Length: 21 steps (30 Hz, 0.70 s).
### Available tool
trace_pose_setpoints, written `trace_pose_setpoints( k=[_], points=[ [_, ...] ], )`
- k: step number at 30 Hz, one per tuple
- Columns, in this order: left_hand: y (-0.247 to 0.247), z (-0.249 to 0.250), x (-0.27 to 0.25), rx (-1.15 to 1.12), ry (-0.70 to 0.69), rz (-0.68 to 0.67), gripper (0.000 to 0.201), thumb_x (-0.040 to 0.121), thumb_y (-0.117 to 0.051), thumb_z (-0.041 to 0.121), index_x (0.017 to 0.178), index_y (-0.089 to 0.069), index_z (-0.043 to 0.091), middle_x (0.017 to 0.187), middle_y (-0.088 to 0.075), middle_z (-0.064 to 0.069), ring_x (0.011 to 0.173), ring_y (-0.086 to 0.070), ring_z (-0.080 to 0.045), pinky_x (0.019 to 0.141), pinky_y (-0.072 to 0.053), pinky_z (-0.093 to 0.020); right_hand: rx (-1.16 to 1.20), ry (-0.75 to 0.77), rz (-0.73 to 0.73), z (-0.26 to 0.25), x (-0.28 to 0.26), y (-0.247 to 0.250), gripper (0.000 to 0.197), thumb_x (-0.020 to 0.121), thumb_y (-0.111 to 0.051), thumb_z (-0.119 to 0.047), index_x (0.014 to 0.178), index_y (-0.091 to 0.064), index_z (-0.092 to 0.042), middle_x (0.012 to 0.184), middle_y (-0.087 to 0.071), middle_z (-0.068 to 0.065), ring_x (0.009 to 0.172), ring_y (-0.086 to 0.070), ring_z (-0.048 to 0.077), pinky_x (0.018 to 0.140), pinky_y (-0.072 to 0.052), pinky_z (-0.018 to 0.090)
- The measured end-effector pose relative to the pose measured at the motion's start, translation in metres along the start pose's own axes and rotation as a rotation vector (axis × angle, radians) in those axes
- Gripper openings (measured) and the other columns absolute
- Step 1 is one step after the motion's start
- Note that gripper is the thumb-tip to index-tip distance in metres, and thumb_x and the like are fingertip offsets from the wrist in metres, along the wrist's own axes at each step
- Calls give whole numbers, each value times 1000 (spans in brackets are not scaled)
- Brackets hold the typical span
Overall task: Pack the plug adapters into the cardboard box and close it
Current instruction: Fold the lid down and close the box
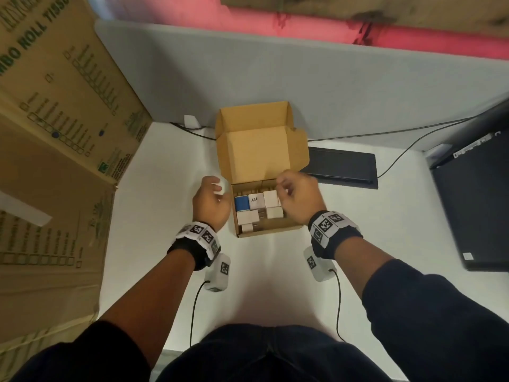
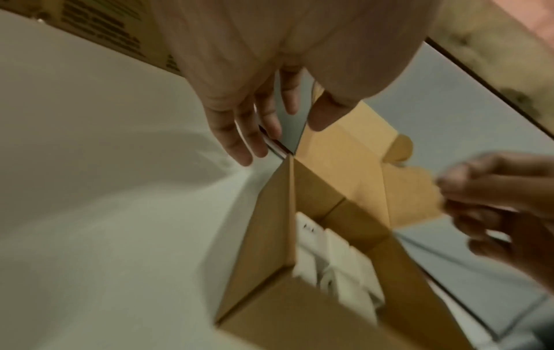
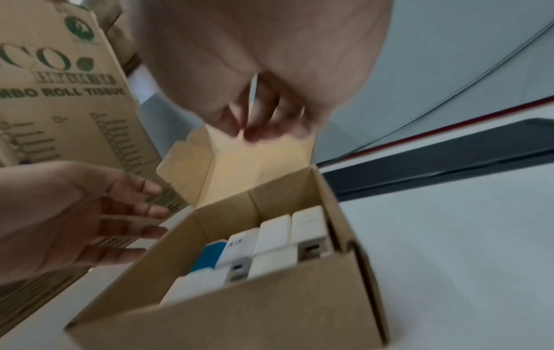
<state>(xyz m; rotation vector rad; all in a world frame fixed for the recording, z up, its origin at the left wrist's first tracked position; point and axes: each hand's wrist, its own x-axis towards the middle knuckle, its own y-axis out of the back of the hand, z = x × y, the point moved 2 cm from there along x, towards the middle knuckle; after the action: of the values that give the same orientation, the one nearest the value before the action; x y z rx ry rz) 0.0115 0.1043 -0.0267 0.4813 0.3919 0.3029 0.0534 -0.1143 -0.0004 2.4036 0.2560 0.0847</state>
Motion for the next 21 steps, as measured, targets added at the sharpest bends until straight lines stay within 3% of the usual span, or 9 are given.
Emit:
trace_pose_setpoints(
  k=[3, 4, 6, 8, 10, 13, 16, 19, 21],
  points=[
    [5, 15, 15, -213, 98, -70, 39, 96, -50, 28, 135, -54, 29, 131, -62, 0, 114, -58, -22, 98, -45, -35, -30, -90, 346, 7, 11, 29, 20, 84, -64, -20, 103, -57, -15, 105, -54, 5, 89, -54, 18, 76, -50, 33],
    [5, 22, 20, -265, 110, -94, 37, 96, -48, 34, 132, -56, 33, 130, -63, 4, 118, -57, -21, 100, -45, -40, 39, -191, 368, 11, 17, 36, 31, 86, -64, -26, 114, -55, -16, 114, -53, 6, 99, -55, 21, 84, -51, 35],
    [6, 39, 28, -317, 122, -125, 32, 95, -44, 38, 121, -60, 32, 123, -64, 7, 115, -57, -19, 93, -44, -39, 209, -397, 245, 18, 31, 41, 45, 90, -60, -37, 132, -52, -21, 132, -55, 5, 115, -56, 22, 99, -48, 41],
    [5, 53, 31, -378, 145, -140, 26, 94, -41, 36, 109, -60, 25, 116, -64, 6, 105, -56, -18, 81, -40, -34, 342, -450, 102, 19, 38, 42, 32, 90, -54, -41, 119, -62, -31, 122, -66, 1, 110, -62, 21, 102, -49, 47],
    [4, 57, 29, -460, 185, -159, 19, 96, -38, 35, 91, -55, 25, 108, -65, 6, 90, -53, -15, 76, -36, -34, 384, -433, 83, 20, 39, 40, 19, 85, -51, -47, 93, -65, -37, 102, -73, 3, 97, -70, 25, 93, -55, 53],
    [3, 50, 24, -524, 228, -149, 35, 100, -34, 48, 78, -48, 25, 104, -69, 4, 78, -54, -17, 77, -36, -39, 401, -397, 87, 18, 26, 40, 16, 90, -49, -48, 86, -63, -40, 93, -74, 2, 90, -72, 25, 81, -58, 44],
    [6, 39, 17, -598, 249, -150, 49, 101, -25, 61, 96, -60, 26, 107, -70, -2, 81, -59, -21, 84, -41, -42, 431, -367, 71, 18, 9, 45, 19, 100, -43, -36, 97, -62, -33, 94, -72, 10, 85, -71, 26, 70, -51, 32],
    [6, 26, 8, -584, 246, -222, 64, 101, -17, 65, 130, -60, 29, 112, -69, -6, 95, -61, -24, 95, -42, -45, 417, -354, -61, 28, -5, 46, 29, 104, -36, -31, 118, -62, -31, 100, -71, 7, 86, -70, 24, 73, -55, 36],
    [5, 20, -1, -548, 257, -284, 71, 100, -14, 65, 134, -62, 25, 122, -66, -7, 109, -60, -26, 102, -39, -47, 437, -367, -147, 33, -14, 46, 31, 105, -37, -30, 121, -63, -33, 105, -71, 4, 90, -71, 25, 80, -59, 41]
  ],
)
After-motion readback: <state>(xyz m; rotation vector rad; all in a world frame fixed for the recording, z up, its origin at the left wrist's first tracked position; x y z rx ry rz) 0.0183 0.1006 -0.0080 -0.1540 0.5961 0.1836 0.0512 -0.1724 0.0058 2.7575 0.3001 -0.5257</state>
